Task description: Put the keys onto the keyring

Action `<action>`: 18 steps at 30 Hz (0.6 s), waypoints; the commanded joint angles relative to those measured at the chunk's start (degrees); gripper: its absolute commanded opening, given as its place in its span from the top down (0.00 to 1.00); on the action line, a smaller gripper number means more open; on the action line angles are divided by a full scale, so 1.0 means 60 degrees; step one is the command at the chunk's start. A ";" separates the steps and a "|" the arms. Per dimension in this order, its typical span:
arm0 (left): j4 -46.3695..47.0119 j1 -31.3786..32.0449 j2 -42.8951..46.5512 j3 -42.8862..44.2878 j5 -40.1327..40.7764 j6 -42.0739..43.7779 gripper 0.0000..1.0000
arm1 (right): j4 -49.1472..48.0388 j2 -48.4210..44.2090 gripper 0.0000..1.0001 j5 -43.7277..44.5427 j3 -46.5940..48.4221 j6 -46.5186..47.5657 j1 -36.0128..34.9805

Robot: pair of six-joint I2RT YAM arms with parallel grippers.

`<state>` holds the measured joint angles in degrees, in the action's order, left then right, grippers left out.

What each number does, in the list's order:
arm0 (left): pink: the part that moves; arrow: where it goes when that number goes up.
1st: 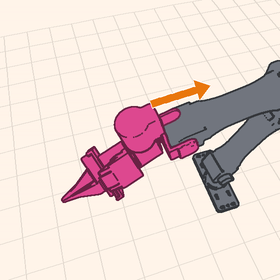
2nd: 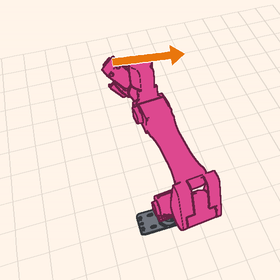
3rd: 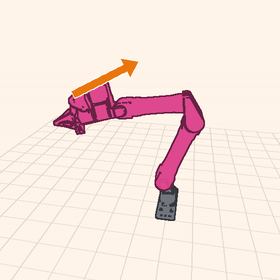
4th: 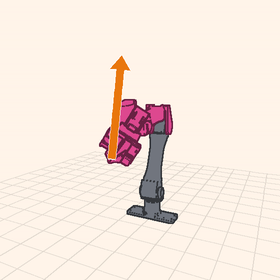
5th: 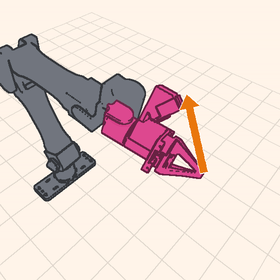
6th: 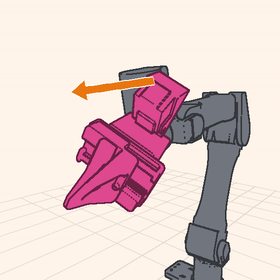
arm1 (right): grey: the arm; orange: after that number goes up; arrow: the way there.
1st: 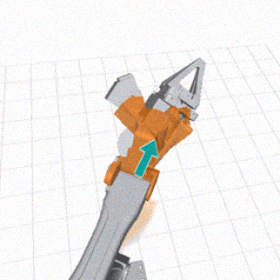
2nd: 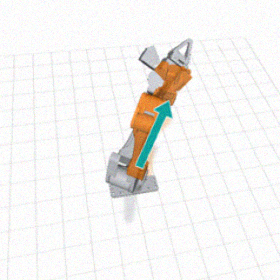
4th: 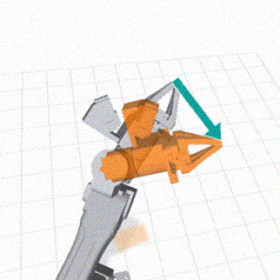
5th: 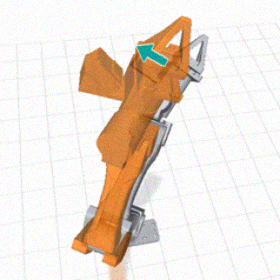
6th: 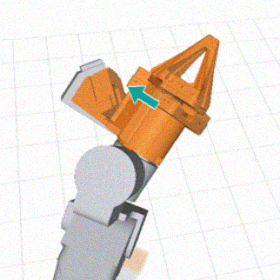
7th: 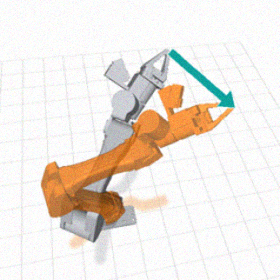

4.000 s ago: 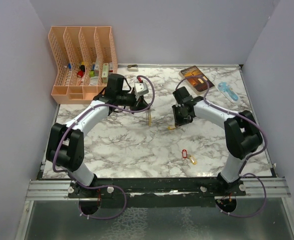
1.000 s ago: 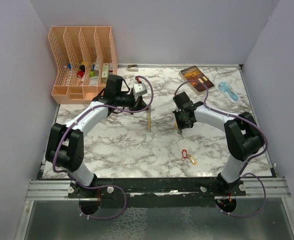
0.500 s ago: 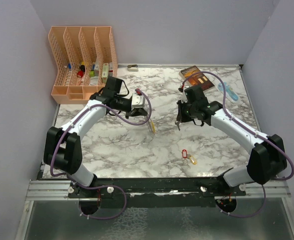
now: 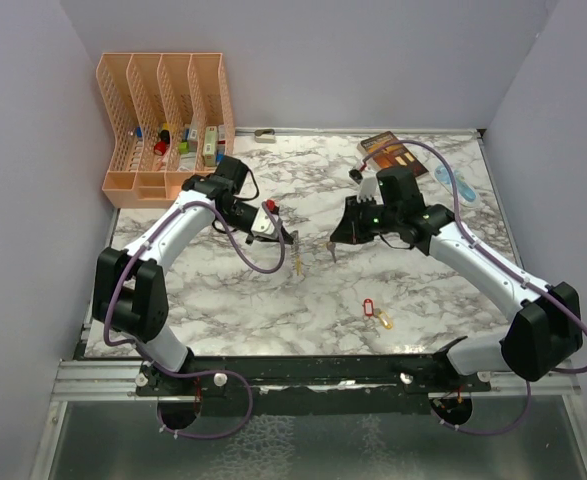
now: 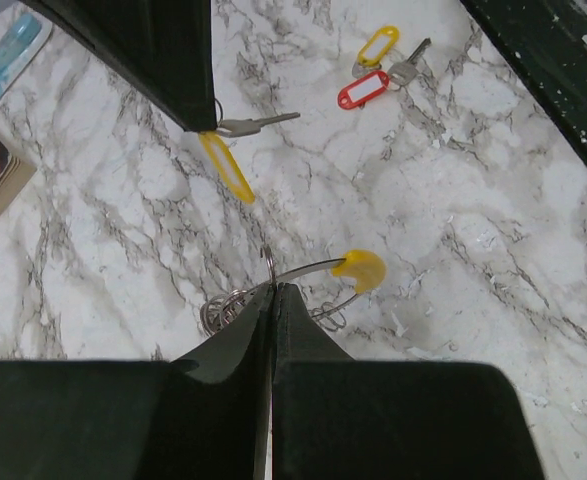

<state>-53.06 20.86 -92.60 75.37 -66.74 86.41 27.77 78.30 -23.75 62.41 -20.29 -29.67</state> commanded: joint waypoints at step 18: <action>-0.0973 0.0509 0.0284 0.0228 -0.1917 0.1014 1.00 | -0.2310 0.0096 0.99 -0.2608 -0.0532 0.0876 -0.0050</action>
<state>-59.20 23.81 -92.58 75.66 -74.26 92.01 16.38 78.50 -36.64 58.43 -15.55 -29.67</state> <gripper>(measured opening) 0.010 0.017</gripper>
